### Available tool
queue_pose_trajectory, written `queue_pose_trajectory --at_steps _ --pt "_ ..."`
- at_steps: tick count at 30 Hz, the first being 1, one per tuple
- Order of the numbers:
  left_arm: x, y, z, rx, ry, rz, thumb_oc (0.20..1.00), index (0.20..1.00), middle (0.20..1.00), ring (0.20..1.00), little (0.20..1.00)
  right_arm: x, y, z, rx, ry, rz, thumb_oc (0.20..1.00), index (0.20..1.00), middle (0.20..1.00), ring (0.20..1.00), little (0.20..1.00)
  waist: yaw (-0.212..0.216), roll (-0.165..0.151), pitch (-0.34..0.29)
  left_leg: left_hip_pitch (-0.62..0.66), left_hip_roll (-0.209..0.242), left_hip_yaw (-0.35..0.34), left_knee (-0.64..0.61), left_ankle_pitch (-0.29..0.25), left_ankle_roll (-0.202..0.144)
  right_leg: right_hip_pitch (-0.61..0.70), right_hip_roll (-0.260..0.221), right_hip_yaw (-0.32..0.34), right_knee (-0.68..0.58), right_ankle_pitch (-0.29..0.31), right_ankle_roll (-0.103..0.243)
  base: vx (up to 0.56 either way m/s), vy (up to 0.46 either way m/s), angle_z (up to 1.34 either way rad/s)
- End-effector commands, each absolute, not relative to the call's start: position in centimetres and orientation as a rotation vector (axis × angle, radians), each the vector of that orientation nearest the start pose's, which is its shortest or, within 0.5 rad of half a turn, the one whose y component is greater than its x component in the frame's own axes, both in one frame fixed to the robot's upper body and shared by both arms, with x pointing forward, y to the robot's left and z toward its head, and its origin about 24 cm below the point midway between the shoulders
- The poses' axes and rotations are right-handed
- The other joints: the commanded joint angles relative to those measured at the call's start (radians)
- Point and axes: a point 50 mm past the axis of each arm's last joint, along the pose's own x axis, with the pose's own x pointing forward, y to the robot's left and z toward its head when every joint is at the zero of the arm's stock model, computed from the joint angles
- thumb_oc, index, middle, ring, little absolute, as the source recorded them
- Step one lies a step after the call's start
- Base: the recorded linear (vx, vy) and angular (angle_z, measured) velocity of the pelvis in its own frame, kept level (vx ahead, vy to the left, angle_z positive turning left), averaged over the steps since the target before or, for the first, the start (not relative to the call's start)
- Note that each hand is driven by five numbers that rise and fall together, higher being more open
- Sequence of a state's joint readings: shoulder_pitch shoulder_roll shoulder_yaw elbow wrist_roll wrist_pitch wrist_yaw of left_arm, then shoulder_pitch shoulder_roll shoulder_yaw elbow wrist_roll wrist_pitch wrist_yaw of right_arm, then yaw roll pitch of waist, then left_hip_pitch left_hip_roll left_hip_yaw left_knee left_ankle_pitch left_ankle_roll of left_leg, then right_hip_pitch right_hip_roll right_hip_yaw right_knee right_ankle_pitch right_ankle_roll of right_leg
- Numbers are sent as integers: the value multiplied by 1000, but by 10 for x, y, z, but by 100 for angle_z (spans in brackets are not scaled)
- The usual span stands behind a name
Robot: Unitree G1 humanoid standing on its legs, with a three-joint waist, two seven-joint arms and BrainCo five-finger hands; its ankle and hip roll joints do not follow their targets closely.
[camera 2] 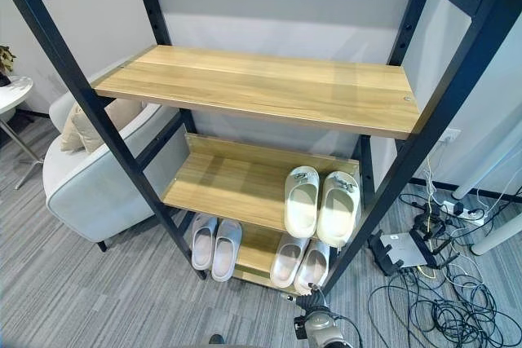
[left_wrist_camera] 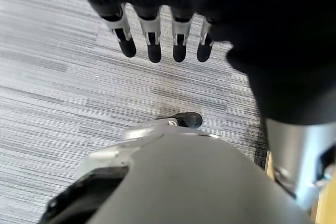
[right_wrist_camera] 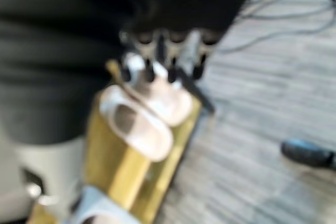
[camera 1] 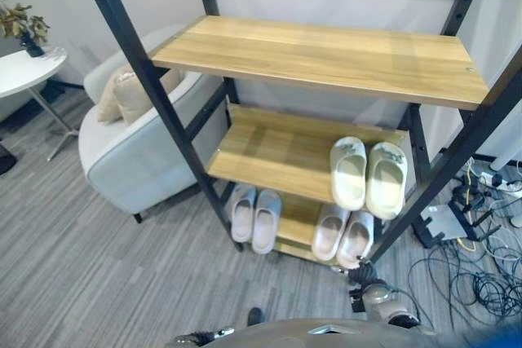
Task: Arrange the slippers neatly on the shoe rack.
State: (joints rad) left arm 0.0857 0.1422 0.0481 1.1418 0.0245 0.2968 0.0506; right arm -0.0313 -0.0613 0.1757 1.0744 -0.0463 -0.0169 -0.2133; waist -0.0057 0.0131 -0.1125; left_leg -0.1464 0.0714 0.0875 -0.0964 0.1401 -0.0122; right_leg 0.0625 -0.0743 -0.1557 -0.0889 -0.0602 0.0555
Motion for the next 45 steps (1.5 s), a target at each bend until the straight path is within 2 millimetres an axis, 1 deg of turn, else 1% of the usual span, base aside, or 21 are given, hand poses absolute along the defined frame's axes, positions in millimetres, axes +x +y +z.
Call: queue_pose_trajectory --at_steps 1,3,7,13,14,15,18,21,22,23,24,26,27,29,31,32,34,35,45 --pt "50 200 -176 72 1501 204 1000 1000 1000 1000 1000 128 -172 -151 -314 918 122 1000 1000 1000 1000 1000 1 14 9 76 -11 54 9 -82 30 -73 -19 47 2 62 34 -34 12 -3" --pt "52 201 -176 81 1510 196 1000 1000 1000 1000 1000 132 -168 -147 -342 861 182 1000 1000 1000 1000 1000 -6 13 13 74 -9 54 9 -83 28 -75 -17 49 2 62 33 -15 17 -11" --pt "50 205 -175 110 1533 198 1000 1000 1000 1000 1000 141 -156 -140 -352 798 266 1000 1000 1000 1000 1000 -3 6 11 76 -9 46 9 -84 28 -70 -16 43 2 58 31 1 2 -4" --pt "47 204 -176 115 1544 195 1000 1000 1000 1000 1000 165 -151 -122 -447 645 280 1000 1000 1000 1000 1000 3 -4 0 71 -10 38 9 -86 29 -68 -15 33 2 55 28 1 -1 1" --pt "47 204 -176 115 1544 195 1000 1000 1000 1000 1000 165 -151 -121 -448 645 280 1000 1000 1000 1000 1000 2 -4 -1 71 -10 38 9 -86 29 -68 -15 33 2 55 28 0 0 0" --pt "44 205 -176 125 1557 192 1000 1000 1000 1000 1000 170 -148 -118 -464 618 306 1000 1000 1000 1000 1000 5 -6 -2 70 -10 36 9 -86 29 -69 -16 31 2 55 28 0 0 0" --pt "41 205 -177 138 1575 188 1000 1000 1000 1000 1000 174 -145 -115 -482 601 340 1000 1000 1000 1000 1000 8 -8 -6 70 -11 33 9 -87 30 -69 -16 27 2 54 28 0 0 0" --pt "36 207 -177 141 1603 193 1000 1000 1000 1000 1000 183 -139 -109 -518 564 389 1000 1000 1000 1000 1000 12 -13 -10 72 -11 29 9 -88 31 -67 -17 24 2 52 28 0 0 0" --pt "32 208 -176 135 1620 203 1000 1000 1000 1000 1000 188 -134 -103 -508 531 414 1000 1000 1000 1000 1000 12 -17 -12 72 -11 27 9 -88 31 -66 -17 22 2 52 28 0 0 0" --pt "32 208 -176 135 1620 203 1000 1000 1000 1000 1000 188 -135 -103 -508 531 414 1000 1000 1000 1000 1000 12 -17 -12 72 -11 27 9 -88 31 -66 -17 22 2 52 28 0 0 0" --pt "27 210 -176 131 1640 216 1000 1000 1000 1000 1000 196 -133 -94 -505 491 433 1000 1000 1000 1000 1000 11 -22 -14 73 -11 26 9 -88 32 -65 -16 22 2 53 27 0 0 0" --pt "24 211 -176 130 1653 222 1000 1000 1000 1000 1000 199 -132 -88 -503 462 442 1000 1000 1000 1000 1000 10 -26 -15 74 -10 26 9 -89 32 -63 -16 22 2 52 27 0 0 0" --pt "24 211 -176 130 1654 222 1000 1000 1000 1000 1000 199 -132 -88 -503 463 442 1000 1000 1000 1000 1000 10 -26 -15 74 -10 25 9 -89 32 -63 -16 22 2 52 27 0 0 0" --pt "22 211 -176 129 1661 226 1000 1000 1000 1000 1000 204 -133 -80 -507 427 440 1000 1000 1000 1000 1000 9 -28 -16 74 -10 25 9 -89 32 -63 -16 20 2 52 27 0 0 0" --pt "21 210 -176 129 1664 226 1000 1000 1000 1000 1000 205 -135 -80 -517 423 440 1000 1000 1000 1000 1000 9 -29 -17 74 -10 24 9 -90 33 -64 -16 19 2 52 27 0 0 0" --pt "19 210 -176 128 1670 228 1000 1000 1000 1000 1000 209 -137 -73 -531 389 429 1000 1000 1000 1000 1000 8 -30 -19 72 -11 23 9 -90 33 -64 -16 19 2 51 27 0 0 0" --pt "17 210 -176 122 1675 232 1000 1000 1000 1000 1000 213 -141 -66 -553 363 414 1000 1000 1000 1000 1000 7 -32 -21 71 -11 23 9 -90 33 -64 -16 18 2 49 27 0 0 0" --pt "15 210 -176 119 1681 234 1000 1000 1000 1000 1000 215 -146 -63 -575 353 391 1000 1000 1000 1000 1000 7 -33 -23 71 -11 23 9 -90 34 -64 -15 17 2 49 27 0 0 0" --pt "8 209 -177 127 1698 241 1000 1000 1000 1000 1000 223 -162 -60 -589 350 299 1000 1000 1000 1000 1000 9 -32 -28 68 -13 20 9 -90 37 -66 -15 13 2 49 26 0 0 0"
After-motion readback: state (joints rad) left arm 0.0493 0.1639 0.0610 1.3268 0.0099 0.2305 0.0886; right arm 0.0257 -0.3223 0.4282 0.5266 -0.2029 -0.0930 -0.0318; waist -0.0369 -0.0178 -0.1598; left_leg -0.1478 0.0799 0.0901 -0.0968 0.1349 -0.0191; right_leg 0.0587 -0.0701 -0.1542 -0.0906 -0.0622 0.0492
